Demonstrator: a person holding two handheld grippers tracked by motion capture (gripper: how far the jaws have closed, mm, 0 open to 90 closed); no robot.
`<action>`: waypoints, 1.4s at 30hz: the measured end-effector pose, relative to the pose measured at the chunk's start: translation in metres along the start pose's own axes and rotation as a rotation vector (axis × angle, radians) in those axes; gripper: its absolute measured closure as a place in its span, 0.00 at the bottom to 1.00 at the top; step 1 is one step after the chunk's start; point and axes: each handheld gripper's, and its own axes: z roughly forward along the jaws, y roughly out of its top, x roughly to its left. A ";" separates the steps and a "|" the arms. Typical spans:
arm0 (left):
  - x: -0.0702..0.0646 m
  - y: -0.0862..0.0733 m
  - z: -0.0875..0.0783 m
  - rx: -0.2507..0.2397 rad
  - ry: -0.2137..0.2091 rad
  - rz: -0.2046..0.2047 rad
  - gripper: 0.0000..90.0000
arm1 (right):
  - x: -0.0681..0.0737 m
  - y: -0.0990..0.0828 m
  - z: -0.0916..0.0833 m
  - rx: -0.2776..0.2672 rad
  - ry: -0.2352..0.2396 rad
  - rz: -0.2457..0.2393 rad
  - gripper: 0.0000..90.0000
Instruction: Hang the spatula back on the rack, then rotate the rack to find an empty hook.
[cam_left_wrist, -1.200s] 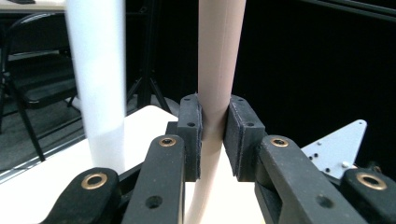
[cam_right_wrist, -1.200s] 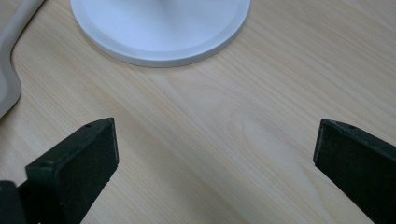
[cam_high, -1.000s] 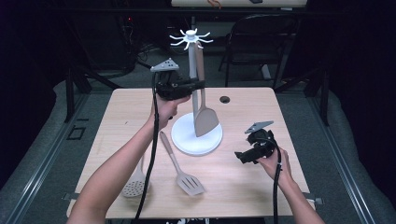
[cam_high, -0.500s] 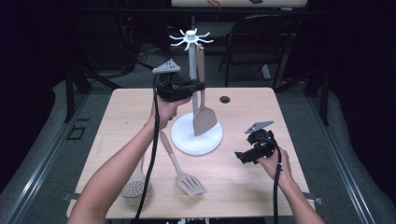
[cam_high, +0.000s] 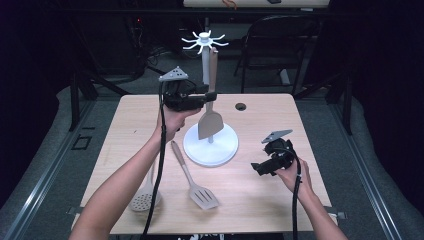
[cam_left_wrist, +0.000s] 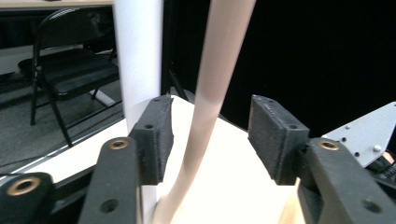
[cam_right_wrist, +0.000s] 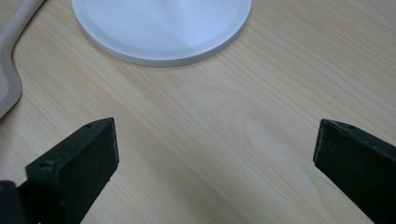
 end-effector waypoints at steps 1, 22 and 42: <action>0.000 -0.001 -0.001 0.002 0.006 -0.006 0.51 | 0.000 0.000 0.000 0.000 0.001 0.000 0.00; 0.010 -0.016 -0.036 0.083 0.062 0.024 0.19 | -0.002 -0.002 0.002 0.012 0.012 0.001 0.00; 0.016 0.017 -0.064 0.001 0.094 0.071 0.55 | -0.003 -0.001 0.002 0.023 0.003 -0.011 0.00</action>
